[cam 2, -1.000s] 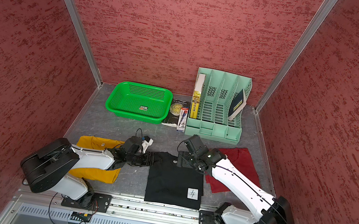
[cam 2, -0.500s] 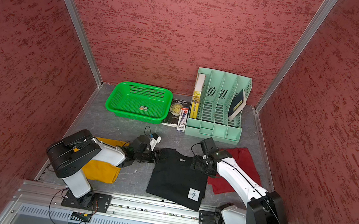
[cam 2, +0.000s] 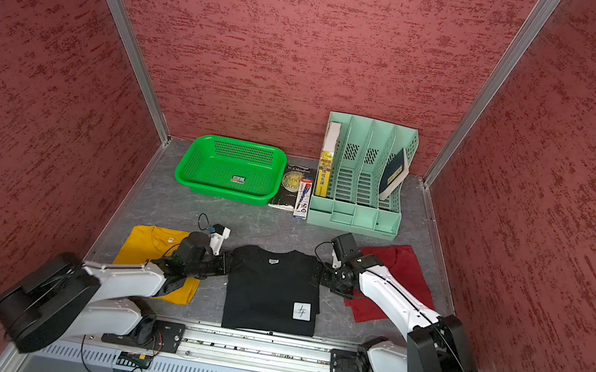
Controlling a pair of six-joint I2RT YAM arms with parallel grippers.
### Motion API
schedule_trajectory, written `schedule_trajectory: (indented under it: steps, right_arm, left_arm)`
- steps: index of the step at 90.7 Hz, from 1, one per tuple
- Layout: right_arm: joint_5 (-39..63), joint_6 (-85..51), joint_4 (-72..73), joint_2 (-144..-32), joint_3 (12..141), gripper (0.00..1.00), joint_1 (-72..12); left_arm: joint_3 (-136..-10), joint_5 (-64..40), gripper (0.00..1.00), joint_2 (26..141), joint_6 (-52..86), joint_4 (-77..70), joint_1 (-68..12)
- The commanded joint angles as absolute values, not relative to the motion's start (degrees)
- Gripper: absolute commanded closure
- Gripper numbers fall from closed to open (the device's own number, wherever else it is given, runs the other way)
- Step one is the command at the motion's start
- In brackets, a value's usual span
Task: Put the folded t-shirts into the basket
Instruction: Pick up the T-shirt from the center of the board.
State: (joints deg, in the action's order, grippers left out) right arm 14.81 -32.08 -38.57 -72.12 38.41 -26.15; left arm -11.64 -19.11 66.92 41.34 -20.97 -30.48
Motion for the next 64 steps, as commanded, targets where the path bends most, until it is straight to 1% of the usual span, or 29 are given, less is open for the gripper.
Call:
schedule_trajectory:
  steps: [1, 10, 17, 35, 52, 58, 64]
  right_arm:
    - [14.0, -30.3, -34.9, -72.4, 41.2, 0.1, -26.4]
    - [19.9, -24.8, -31.6, -77.9, 43.6, 0.1, -26.4]
    - [19.8, -22.1, -31.6, -82.5, 47.1, 0.11, -26.3]
    - [32.9, -17.9, -25.8, -93.4, 52.2, 0.15, -25.5]
    - [33.6, -14.8, -26.2, -100.4, 55.4, 0.19, -23.8]
    - [34.6, -12.5, -26.4, -103.0, 56.3, 0.27, -23.8]
    - [39.7, -10.7, -25.6, -105.5, 56.5, 0.37, -23.8]
  left_arm:
    - [-10.8, -16.0, 1.0, 55.6, 41.3, -10.1, -29.4]
    - [-10.6, -15.2, 1.0, 48.6, 41.1, -5.3, -28.7]
    - [-10.3, -15.2, 1.0, 46.6, 40.4, -3.9, -28.3]
    - [-10.9, -18.7, 1.0, 50.8, 40.4, -6.1, -26.6]
    - [-11.1, -21.1, 1.0, 54.0, 40.7, -8.4, -25.4]
    - [-11.1, -21.4, 1.0, 54.2, 40.8, -8.6, -25.0]
    - [-10.8, -21.4, 1.0, 54.1, 40.8, -8.7, -24.4]
